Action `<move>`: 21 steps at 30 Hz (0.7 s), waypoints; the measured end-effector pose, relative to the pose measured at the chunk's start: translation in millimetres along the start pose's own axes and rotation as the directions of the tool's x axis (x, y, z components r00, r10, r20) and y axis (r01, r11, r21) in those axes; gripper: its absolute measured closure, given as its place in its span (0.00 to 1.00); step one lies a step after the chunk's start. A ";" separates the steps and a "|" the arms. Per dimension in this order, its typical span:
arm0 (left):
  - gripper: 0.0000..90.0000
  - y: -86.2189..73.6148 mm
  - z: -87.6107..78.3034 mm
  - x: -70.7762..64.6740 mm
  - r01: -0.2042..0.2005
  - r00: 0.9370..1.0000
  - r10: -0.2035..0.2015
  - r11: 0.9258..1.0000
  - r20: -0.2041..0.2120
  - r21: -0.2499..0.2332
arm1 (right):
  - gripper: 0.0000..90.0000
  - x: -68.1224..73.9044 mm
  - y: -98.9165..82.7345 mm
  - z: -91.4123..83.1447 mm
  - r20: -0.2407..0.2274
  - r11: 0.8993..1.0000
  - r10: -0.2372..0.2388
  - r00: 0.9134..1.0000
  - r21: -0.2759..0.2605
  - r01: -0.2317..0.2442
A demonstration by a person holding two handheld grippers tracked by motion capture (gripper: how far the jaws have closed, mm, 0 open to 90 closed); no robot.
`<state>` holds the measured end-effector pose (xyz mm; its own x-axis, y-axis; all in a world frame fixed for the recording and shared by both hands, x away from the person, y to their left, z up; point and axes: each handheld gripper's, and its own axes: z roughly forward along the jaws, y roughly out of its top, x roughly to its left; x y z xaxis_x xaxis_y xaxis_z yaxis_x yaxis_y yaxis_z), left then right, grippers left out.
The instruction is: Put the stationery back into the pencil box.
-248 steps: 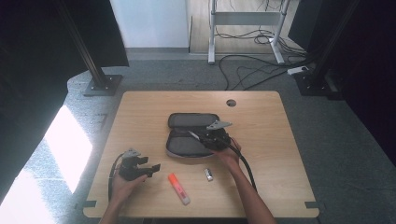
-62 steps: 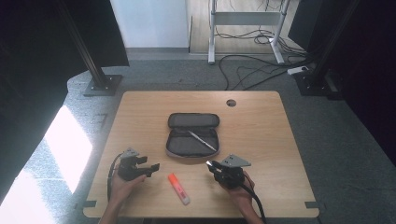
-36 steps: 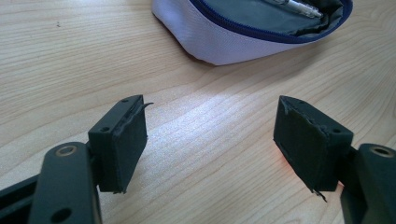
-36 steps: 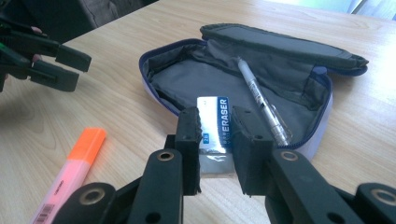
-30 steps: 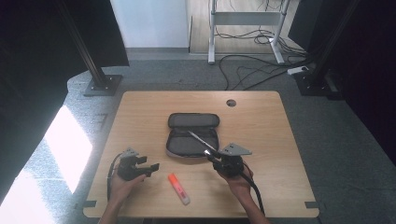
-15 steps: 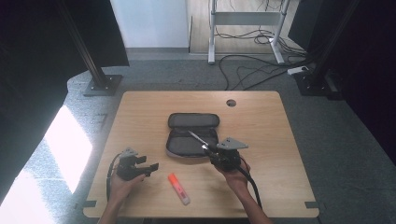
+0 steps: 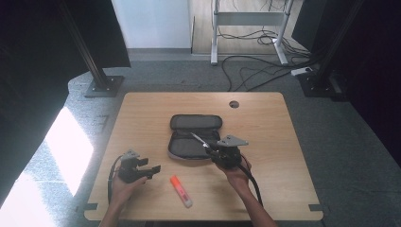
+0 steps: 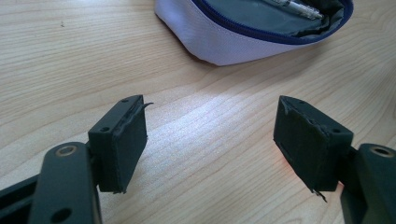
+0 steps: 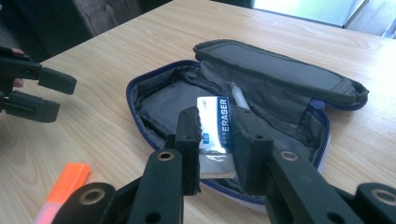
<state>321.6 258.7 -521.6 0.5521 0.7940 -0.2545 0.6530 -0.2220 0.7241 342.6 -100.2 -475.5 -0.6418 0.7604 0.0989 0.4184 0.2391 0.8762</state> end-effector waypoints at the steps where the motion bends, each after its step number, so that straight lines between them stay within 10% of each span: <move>1: 0.29 0.0 0.1 -0.1 0.000 1.000 0.000 1.000 0.000 0.000 | 0.81 -0.7 0.3 1.0 0.000 1.000 -0.001 1.000 0.004 0.001; 21: 0.29 0.1 -1.0 0.7 0.003 1.000 -0.003 1.000 0.001 -0.004 | 0.81 -5.2 7.4 33.6 0.007 0.998 -0.008 1.000 0.062 0.007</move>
<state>321.5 259.8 -521.1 0.5506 0.7940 -0.2578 0.6529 -0.2171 0.7257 370.7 -82.1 -485.3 -0.6406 0.7627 0.0890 0.4529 0.2817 0.8459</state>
